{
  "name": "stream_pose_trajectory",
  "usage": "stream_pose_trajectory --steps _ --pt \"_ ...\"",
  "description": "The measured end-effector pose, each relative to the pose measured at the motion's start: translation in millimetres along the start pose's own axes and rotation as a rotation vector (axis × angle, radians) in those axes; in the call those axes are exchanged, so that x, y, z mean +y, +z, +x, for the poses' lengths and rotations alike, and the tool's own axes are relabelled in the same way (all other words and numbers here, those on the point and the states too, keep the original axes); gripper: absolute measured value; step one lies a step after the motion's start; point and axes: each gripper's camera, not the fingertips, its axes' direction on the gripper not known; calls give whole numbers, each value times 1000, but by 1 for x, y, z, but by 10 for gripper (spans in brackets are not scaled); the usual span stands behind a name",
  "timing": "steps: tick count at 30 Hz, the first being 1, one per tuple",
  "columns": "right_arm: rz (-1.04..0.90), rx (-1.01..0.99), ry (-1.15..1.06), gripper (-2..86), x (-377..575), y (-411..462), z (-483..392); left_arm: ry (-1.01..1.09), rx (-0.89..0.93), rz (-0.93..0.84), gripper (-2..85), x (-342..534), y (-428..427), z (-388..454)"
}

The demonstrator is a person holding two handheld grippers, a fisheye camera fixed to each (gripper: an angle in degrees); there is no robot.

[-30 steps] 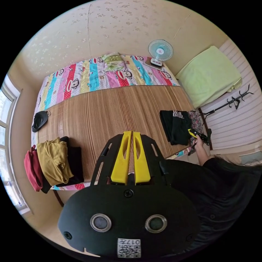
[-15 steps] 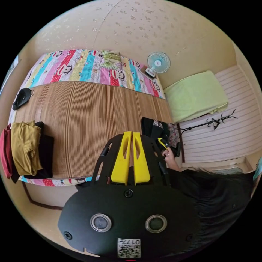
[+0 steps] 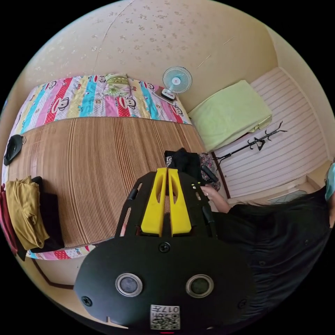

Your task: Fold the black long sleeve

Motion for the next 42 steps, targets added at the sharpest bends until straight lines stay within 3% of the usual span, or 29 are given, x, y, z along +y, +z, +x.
stream_pose_trajectory --steps 2,5,9,11,13,17,18,21,23,26,28,30,35,37,42 --pt "217 71 134 65 -4 -46 20 -47 -33 -27 -10 -4 1 -11" --pt "392 82 321 110 -12 -75 56 -68 -107 -65 -10 -12 5 -15" --pt "356 28 497 120 -28 -45 105 -38 -50 -86 -10 -21 7 -13" --pt "273 -240 521 90 -31 2 128 -44 -17 -89 -10 -24 5 -16" --pt "352 -403 505 58 -18 20 127 -60 -17 -89 -10 -25 3 -20" --pt "483 -477 251 27 12 37 73 -73 0 -83 -10 -31 -3 -29" --pt "451 -475 228 25 14 43 67 -73 -1 -82 -10 -32 -3 -30" --pt "19 -442 164 21 9 106 47 -79 -10 -99 -10 -41 0 -33" --pt "-348 -214 79 19 14 154 30 -76 11 -116 -10 -51 6 -34" --pt "-583 -80 38 18 24 162 22 -69 41 -128 -10 -65 13 -31" --pt "-590 -93 13 17 25 139 19 -57 32 -137 -10 -72 15 -28" --pt "-518 -150 -35 17 22 101 16 -50 16 -152 -10 -77 19 -25" --pt "135 -15 199 52 11 -24 77 -54 39 -171 -10 -87 27 -20" --pt "276 64 301 81 12 -37 101 -60 55 -170 -10 -88 29 -19" --pt "297 19 444 122 6 25 149 -83 75 -155 -10 -89 30 -17"
